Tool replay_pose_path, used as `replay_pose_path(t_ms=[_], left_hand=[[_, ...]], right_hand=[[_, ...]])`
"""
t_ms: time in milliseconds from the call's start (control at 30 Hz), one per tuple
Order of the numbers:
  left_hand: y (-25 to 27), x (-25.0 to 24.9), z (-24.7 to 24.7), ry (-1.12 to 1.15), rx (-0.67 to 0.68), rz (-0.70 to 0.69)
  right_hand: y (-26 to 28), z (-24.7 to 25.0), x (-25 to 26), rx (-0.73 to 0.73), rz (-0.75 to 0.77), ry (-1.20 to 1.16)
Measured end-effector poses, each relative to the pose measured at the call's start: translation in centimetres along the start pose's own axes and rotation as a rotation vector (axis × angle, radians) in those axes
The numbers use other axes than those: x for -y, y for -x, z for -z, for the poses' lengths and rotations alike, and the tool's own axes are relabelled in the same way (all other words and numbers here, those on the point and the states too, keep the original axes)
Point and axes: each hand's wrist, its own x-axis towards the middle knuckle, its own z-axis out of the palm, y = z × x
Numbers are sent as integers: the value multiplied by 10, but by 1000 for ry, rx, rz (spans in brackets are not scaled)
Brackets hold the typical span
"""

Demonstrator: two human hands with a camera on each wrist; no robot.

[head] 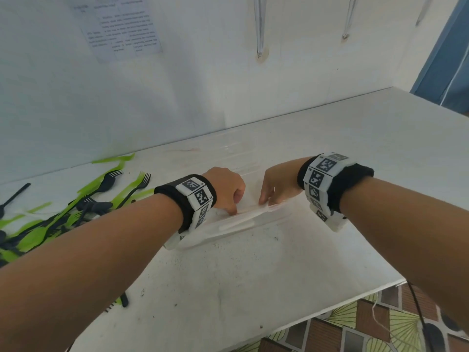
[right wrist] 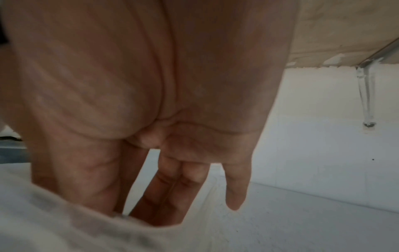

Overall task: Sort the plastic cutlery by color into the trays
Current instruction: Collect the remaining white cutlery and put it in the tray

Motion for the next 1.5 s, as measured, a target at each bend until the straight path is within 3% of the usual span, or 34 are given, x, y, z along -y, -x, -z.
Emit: replay_pose_path(t_ms=[67, 533, 833, 1033, 1400, 1500], left_hand=[[0, -1, 0, -12, -3, -4], [0, -3, 1, -48, -29, -18], [5, 6, 3, 78, -3, 12], [16, 12, -4, 149, -16, -5], [21, -5, -4, -73, 10, -95], [19, -6, -10, -77, -48, -88]], right_hand=[[-3, 0, 1, 21, -12, 19], [-18, -22, 3, -210, -137, 76], [-11, -24, 9, -263, -241, 21], [-12, -28, 6, -291, -231, 27], [-8, -29, -4, -329, -129, 26], [-7, -26, -4, -304, -113, 13]])
